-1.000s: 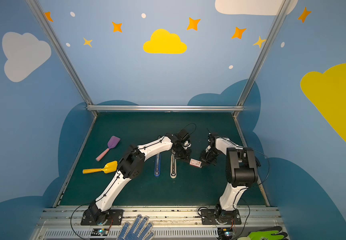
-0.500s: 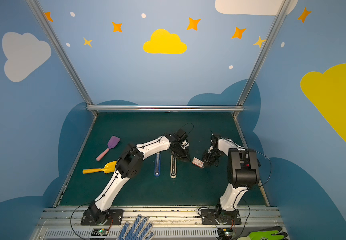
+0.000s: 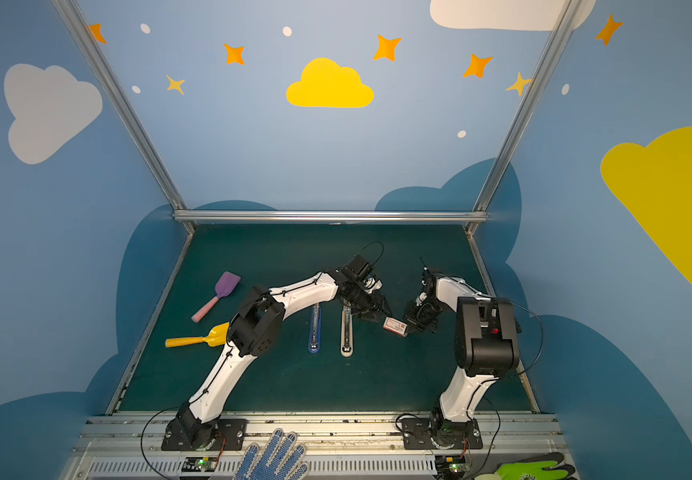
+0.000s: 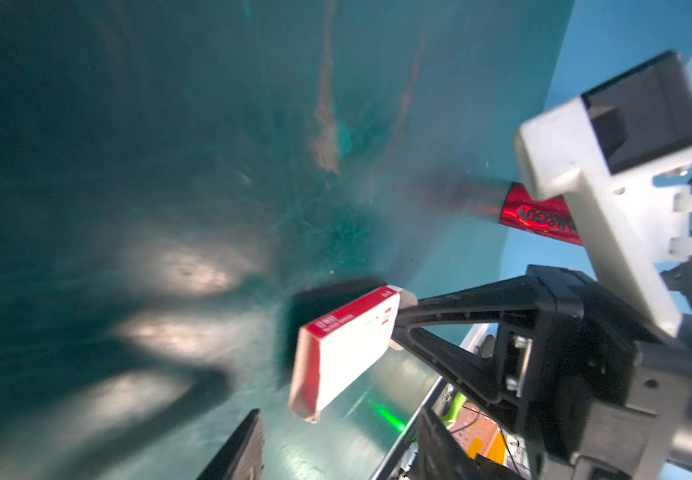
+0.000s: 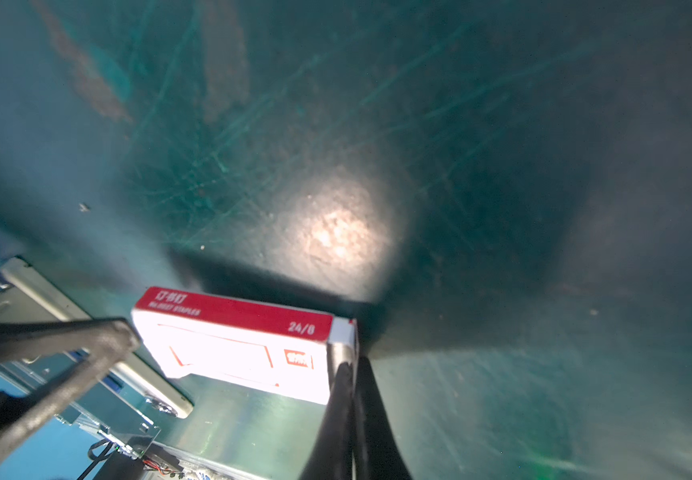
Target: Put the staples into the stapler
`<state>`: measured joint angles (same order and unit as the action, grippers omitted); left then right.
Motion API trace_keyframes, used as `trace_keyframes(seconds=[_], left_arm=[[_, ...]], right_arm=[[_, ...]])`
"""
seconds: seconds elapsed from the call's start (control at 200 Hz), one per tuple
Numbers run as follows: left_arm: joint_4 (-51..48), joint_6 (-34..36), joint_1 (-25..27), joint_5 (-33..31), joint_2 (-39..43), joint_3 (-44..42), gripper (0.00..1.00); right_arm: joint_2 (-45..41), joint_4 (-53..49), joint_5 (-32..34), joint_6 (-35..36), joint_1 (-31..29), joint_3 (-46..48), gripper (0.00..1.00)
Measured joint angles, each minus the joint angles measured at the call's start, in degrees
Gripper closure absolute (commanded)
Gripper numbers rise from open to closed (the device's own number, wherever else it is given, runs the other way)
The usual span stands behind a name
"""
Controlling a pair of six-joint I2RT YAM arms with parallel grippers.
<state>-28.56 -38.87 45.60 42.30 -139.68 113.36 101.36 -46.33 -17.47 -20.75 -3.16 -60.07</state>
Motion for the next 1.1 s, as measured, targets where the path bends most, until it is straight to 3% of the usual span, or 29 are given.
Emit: trace_keyframes(seconds=[0.556,0.641,0.816,1.102], left_arm=[[-0.94,-0.44,1.31,1.64,-3.10,3.19,0.42],[-0.28,-0.61,1.40,2.14,-3.13,3.06,0.48],[2.40,-1.77,1.40,3.50,-3.17,1.95,0.72],[5.57,-2.38,0.52,5.27,-3.15,-1.57,0.83]], right_arm=[[-0.72,2.32,-3.08,0.00,0.13,1.86,1.00],[-0.76,2.71,-3.56,-0.02,0.13,2.08,1.00],[-0.81,3.15,-4.17,0.00,0.35,2.34,1.00],[-0.81,3.43,-4.66,0.00,0.50,2.45,1.00]])
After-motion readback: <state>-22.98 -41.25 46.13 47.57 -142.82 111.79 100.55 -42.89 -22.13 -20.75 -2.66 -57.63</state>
